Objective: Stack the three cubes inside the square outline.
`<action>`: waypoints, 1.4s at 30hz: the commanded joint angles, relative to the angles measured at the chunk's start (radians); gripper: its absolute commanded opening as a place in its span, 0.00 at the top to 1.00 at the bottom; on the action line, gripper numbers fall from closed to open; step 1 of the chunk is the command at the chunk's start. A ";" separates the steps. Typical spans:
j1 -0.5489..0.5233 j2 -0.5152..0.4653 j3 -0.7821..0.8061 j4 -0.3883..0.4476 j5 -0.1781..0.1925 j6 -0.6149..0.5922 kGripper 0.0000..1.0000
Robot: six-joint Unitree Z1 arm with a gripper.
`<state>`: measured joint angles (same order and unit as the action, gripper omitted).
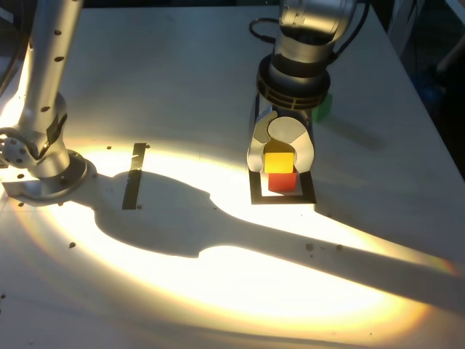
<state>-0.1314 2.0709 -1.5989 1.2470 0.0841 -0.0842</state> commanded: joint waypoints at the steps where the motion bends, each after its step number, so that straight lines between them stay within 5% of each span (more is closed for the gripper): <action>1: 0.001 0.006 -0.006 0.000 0.003 0.001 0.71; 19: 0.001 0.010 -0.028 0.017 0.026 0.005 0.26; 26: 0.001 0.009 -0.033 0.024 0.022 0.009 0.17; 37: 0.041 -0.060 -0.118 0.162 0.155 0.107 0.01; 42: 0.137 -0.072 -0.120 0.159 0.135 0.152 0.01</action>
<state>-0.0157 2.0085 -1.7160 1.4114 0.2392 0.0662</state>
